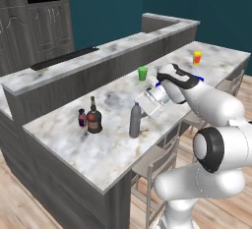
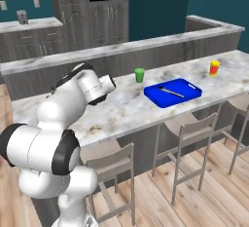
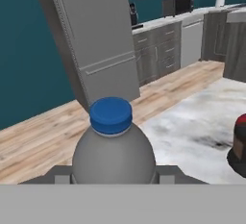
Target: Place the drinks on the dining counter in a tight cluster.
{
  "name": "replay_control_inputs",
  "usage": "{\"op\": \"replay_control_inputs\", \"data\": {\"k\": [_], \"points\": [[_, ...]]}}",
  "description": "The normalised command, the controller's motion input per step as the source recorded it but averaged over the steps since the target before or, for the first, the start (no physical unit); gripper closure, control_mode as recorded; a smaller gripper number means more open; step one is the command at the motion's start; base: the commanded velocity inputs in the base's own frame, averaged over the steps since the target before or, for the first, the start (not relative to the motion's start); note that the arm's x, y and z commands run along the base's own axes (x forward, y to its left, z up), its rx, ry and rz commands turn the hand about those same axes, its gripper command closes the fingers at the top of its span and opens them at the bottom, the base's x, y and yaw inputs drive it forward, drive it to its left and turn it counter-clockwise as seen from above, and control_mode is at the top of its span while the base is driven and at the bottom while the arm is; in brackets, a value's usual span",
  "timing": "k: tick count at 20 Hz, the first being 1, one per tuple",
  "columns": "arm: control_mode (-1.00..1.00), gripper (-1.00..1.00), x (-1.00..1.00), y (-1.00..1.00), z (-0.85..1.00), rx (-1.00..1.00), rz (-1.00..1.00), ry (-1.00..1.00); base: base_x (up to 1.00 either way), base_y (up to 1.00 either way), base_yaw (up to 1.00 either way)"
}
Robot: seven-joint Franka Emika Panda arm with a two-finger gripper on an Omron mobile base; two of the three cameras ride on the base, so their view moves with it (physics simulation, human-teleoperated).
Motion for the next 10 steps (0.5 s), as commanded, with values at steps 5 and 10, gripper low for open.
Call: {"op": "replay_control_inputs", "data": {"k": [5,10], "points": [[-1.0,1.0,0.0,0.04,-0.15,0.02,0.0,0.0,0.0,0.0,0.0],[-1.0,1.0,0.02,0.26,-0.12,0.0,0.0,-0.03,0.0,0.0,0.0]]}}
